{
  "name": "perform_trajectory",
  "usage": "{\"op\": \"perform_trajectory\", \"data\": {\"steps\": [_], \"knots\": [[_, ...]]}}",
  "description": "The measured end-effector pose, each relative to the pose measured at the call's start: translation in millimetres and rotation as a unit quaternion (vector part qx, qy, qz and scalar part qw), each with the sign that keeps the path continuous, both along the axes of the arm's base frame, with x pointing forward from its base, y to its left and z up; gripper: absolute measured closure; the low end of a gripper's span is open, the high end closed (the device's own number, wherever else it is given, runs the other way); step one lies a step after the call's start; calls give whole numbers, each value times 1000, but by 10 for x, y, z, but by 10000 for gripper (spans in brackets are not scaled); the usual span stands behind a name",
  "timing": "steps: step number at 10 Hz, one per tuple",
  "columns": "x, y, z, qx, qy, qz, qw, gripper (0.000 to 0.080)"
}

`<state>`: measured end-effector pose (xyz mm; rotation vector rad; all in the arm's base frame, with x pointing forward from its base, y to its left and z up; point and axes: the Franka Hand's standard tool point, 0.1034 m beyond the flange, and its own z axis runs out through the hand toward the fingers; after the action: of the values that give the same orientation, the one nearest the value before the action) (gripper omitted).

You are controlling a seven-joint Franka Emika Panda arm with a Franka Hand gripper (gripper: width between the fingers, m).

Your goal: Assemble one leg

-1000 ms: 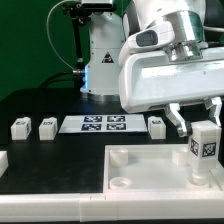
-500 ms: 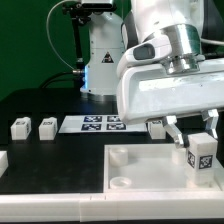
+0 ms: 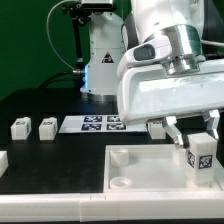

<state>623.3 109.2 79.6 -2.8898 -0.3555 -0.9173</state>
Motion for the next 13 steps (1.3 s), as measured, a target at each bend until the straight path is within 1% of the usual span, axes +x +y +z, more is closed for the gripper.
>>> {"op": "perform_trajectory", "data": {"steps": [1,2,3,4,8,9,10,11,12,13], "knots": [[0,0,0,0,0,0,1000,327],[-2,0,-4,0,0,0,1000,210],[-3,0,-7,0,1,0,1000,210],[-4,0,-9,0,1,0,1000,162],[-6,-5,-13,-1,5,0,1000,150],[26,-35,96,-5,28,2,1000,150],[59,-50,239,-9,40,4,999,150],[108,-41,319,-14,79,10,997,150],[164,-36,342,-14,93,9,996,150],[135,-8,279,-14,135,9,991,150]]}}
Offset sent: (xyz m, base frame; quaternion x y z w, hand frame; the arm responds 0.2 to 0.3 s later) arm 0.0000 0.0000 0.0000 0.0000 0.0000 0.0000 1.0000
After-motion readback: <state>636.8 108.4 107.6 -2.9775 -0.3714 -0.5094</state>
